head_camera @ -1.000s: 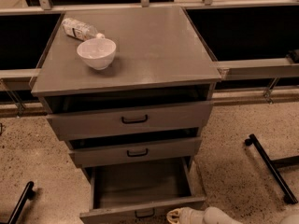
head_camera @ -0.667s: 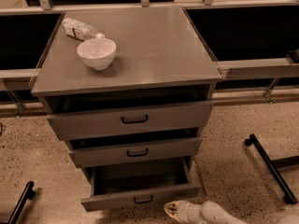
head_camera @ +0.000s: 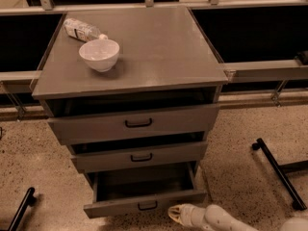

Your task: Close bottom drawer

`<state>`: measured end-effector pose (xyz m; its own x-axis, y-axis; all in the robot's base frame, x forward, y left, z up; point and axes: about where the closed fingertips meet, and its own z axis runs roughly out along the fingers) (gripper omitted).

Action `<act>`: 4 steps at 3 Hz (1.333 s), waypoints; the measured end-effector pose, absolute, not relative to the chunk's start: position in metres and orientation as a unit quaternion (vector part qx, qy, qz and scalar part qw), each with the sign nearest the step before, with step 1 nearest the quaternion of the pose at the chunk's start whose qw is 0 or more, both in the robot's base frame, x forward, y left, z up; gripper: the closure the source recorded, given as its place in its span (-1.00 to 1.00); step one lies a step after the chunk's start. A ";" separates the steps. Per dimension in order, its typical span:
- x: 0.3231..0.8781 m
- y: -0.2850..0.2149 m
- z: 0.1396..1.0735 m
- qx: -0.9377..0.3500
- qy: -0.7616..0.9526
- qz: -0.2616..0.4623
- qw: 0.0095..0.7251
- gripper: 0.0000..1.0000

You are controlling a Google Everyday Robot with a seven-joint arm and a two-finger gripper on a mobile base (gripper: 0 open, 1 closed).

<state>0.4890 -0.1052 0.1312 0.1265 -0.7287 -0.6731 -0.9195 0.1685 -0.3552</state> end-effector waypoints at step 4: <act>0.586 -0.094 0.129 -0.634 0.630 0.071 0.443 -0.45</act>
Offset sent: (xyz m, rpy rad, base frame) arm 0.0995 0.0134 0.0084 -0.0404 -0.1570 -0.0168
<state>0.5860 -0.0935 0.1291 0.1967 -0.7363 -0.6475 -0.8612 0.1859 -0.4730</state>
